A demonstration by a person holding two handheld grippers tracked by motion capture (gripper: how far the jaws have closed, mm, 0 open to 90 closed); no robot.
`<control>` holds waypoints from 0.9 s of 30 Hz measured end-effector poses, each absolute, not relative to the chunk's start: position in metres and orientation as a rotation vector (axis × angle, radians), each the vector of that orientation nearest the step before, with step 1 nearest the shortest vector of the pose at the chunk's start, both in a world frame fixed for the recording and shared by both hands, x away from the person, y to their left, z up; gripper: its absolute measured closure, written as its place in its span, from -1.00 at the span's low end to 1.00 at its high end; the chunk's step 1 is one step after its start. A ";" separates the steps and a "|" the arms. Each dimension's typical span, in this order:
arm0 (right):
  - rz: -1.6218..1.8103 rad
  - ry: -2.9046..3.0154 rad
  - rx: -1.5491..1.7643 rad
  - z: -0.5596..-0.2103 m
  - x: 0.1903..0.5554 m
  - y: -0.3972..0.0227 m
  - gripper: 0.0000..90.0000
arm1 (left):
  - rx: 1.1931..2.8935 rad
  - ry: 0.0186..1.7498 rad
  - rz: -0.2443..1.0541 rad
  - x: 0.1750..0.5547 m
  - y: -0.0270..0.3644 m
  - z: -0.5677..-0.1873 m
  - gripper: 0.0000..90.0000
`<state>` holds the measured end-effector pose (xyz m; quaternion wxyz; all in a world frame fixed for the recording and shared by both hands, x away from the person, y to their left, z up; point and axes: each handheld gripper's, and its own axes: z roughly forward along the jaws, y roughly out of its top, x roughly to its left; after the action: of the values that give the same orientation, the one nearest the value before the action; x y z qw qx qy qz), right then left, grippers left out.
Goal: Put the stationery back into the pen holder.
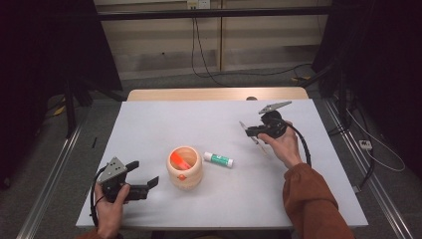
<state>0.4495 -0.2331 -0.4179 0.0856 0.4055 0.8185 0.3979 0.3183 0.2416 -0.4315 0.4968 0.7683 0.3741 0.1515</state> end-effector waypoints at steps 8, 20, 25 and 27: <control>1.357 2.399 1.164 -0.416 0.436 -0.232 0.80 | 1.867 0.903 0.368 0.319 0.241 -0.432 -0.89; 1.499 2.323 1.065 -0.405 0.415 -0.224 0.80 | 1.871 0.900 0.368 0.318 0.241 -0.432 -0.89; 1.542 2.312 1.049 -0.406 0.412 -0.220 0.80 | 1.867 0.903 0.365 0.318 0.241 -0.432 -0.89; 1.583 2.304 1.036 -0.405 0.411 -0.218 0.80 | 1.866 0.905 0.367 0.319 0.242 -0.432 -0.89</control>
<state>0.4109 -0.2178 -0.4046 0.0800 0.3465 0.7703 0.5294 0.3185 0.2418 -0.4319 0.4951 0.7698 0.3734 0.1514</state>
